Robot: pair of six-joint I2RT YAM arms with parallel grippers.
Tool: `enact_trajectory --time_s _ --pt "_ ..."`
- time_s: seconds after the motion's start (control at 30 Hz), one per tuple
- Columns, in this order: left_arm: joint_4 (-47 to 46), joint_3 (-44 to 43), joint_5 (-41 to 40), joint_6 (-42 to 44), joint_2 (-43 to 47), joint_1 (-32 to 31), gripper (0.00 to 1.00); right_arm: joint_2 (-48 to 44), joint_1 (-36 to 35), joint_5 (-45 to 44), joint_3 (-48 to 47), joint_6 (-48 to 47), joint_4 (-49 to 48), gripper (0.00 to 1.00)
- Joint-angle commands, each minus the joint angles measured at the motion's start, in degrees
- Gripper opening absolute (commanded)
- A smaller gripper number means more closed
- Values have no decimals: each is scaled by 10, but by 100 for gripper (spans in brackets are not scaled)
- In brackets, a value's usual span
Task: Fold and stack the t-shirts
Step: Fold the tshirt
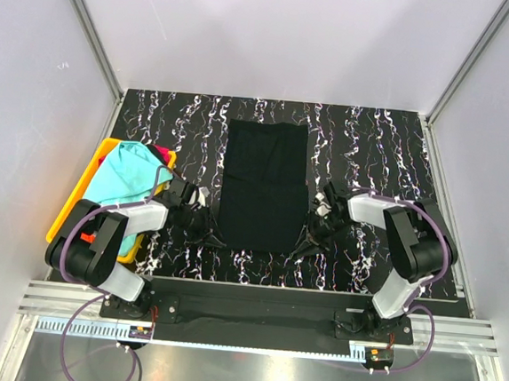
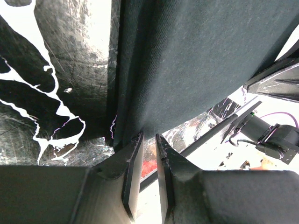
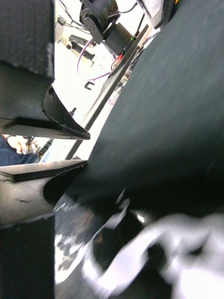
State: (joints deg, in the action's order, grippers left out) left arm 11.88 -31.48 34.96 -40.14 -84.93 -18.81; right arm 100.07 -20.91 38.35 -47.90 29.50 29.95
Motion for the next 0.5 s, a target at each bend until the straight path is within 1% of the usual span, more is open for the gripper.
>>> enact_trajectory --time_s 0.0,0.1,0.13,0.2,0.27,0.37,0.4,0.47 --pt "21 5 -32 20 17 -1 24 -44 23 -23 12 -19 24 31" --pt "40 -19 -17 29 59 -1 27 -75 29 -21 -3 -15 32 36" --pt "46 -40 -10 31 66 -1 27 -80 30 -20 -22 -11 34 40" --pt "50 -65 -1 40 78 -1 29 -72 32 -13 -48 -10 32 45" --pt "49 -107 1 47 74 -1 29 -37 37 -1 -99 -10 33 49" --pt "24 -167 16 45 28 5 28 22 48 9 -175 -1 32 52" --pt "4 -199 33 42 -11 9 26 50 55 11 -212 6 33 53" --pt "-10 -231 34 39 -67 12 24 78 60 16 -248 12 33 53"
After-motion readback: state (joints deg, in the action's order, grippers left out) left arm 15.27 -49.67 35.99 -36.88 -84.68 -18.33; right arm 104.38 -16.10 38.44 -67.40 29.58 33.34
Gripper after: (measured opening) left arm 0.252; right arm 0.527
